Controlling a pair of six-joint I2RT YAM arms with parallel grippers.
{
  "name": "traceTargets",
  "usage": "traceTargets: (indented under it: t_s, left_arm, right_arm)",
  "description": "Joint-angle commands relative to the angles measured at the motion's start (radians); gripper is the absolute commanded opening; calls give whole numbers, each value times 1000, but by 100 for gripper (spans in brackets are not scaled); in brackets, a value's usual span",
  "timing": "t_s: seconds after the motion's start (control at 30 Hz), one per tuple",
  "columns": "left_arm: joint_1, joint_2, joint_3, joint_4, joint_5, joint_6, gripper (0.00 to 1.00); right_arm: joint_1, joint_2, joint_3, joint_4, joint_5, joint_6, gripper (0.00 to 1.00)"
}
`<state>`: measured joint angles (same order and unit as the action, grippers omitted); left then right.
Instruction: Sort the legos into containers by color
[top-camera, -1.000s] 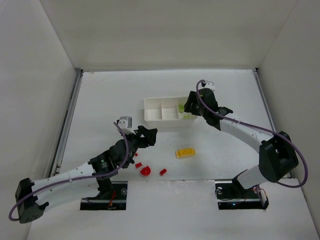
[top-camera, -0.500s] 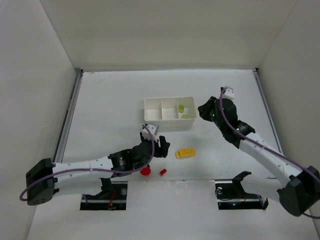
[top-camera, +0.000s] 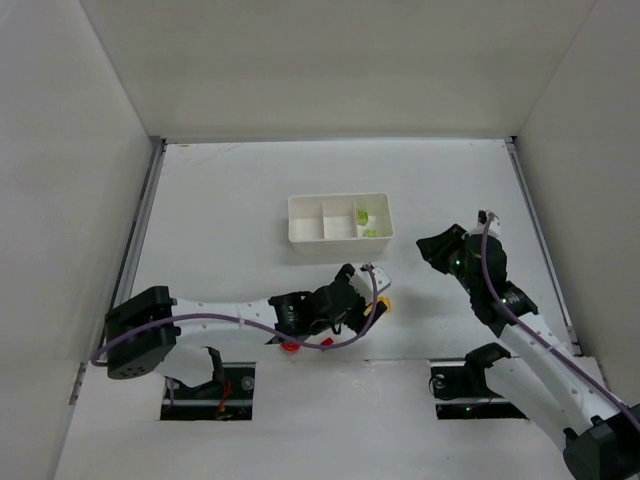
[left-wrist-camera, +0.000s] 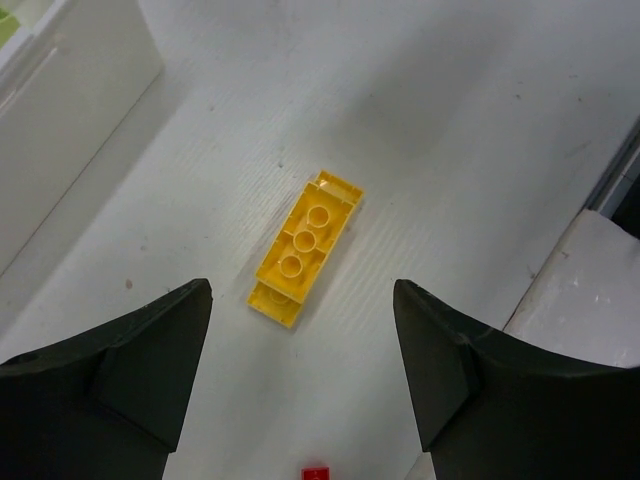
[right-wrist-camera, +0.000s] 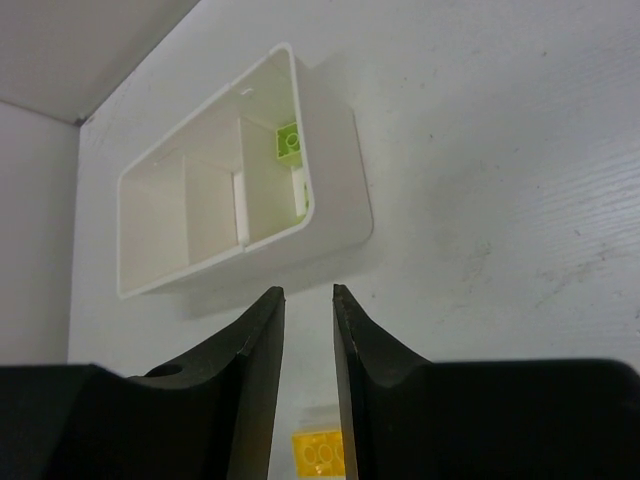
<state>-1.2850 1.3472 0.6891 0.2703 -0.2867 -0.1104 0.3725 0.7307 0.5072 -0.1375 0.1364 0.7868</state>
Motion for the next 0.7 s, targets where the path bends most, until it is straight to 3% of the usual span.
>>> traceTargets:
  t_s: [0.0, 0.37, 0.67]
  left_arm:
    - [34, 41, 72, 47, 148, 130, 72]
    - [109, 242, 233, -147, 391, 153, 70]
    - [141, 323, 274, -223, 385, 201, 67]
  right_arm:
    - [-4, -20, -9, 21, -55, 20, 33]
    - [-10, -30, -12, 19, -106, 20, 35]
    - [-5, -33, -6, 27, -112, 19, 36]
